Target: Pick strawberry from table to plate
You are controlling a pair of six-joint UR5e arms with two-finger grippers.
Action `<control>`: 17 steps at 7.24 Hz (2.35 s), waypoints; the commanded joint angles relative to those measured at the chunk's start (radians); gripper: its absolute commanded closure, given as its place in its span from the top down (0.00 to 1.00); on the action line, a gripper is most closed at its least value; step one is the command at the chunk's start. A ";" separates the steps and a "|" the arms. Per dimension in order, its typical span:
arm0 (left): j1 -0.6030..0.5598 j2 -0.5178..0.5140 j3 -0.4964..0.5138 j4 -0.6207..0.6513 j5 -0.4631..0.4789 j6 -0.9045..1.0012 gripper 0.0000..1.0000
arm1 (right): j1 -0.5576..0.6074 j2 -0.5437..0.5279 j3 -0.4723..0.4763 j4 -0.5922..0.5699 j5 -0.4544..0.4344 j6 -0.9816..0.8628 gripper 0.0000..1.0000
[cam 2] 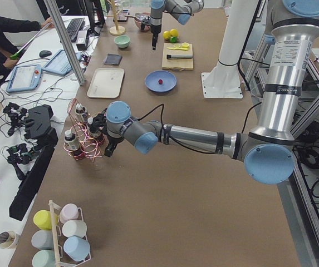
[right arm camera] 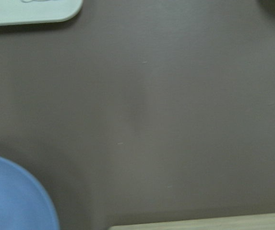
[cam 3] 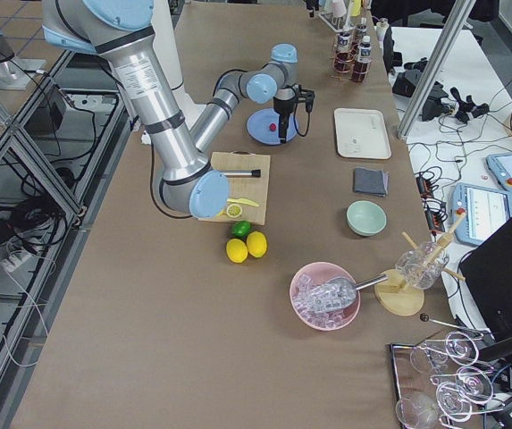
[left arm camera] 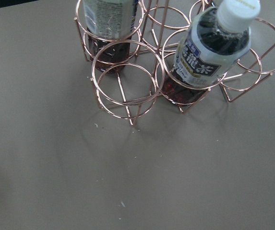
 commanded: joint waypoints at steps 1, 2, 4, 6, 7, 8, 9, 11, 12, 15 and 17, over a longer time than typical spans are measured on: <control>-0.139 -0.002 -0.025 0.258 0.012 0.302 0.98 | 0.234 -0.198 0.021 -0.015 0.094 -0.401 1.00; -0.180 -0.009 -0.026 0.365 0.059 0.420 0.98 | 0.372 -0.267 -0.024 -0.013 0.152 -0.571 1.00; -0.188 -0.008 -0.019 0.434 0.124 0.499 0.98 | 0.617 -0.378 -0.122 -0.004 0.239 -0.878 1.00; -0.174 -0.005 -0.005 0.442 0.117 0.490 0.98 | 0.785 -0.386 -0.220 -0.004 0.272 -1.054 1.00; -0.166 -0.005 0.004 0.431 0.117 0.490 0.98 | 0.809 -0.391 -0.234 -0.004 0.292 -1.062 1.00; -0.166 -0.002 0.001 0.428 0.115 0.490 0.98 | 0.809 -0.398 -0.233 -0.003 0.294 -1.059 1.00; -0.166 -0.002 0.000 0.426 0.115 0.490 0.98 | 0.809 -0.400 -0.234 -0.004 0.297 -1.058 1.00; -0.165 -0.002 0.003 0.426 0.117 0.490 0.98 | 0.809 -0.401 -0.231 -0.003 0.294 -1.053 1.00; -0.165 -0.002 0.001 0.426 0.115 0.489 0.98 | 0.809 -0.397 -0.233 -0.003 0.294 -1.053 1.00; -0.165 -0.011 0.004 0.426 0.117 0.489 0.98 | 0.810 -0.389 -0.231 -0.003 0.294 -1.053 1.00; -0.165 -0.011 0.004 0.426 0.117 0.489 0.98 | 0.810 -0.377 -0.234 -0.003 0.292 -1.050 1.00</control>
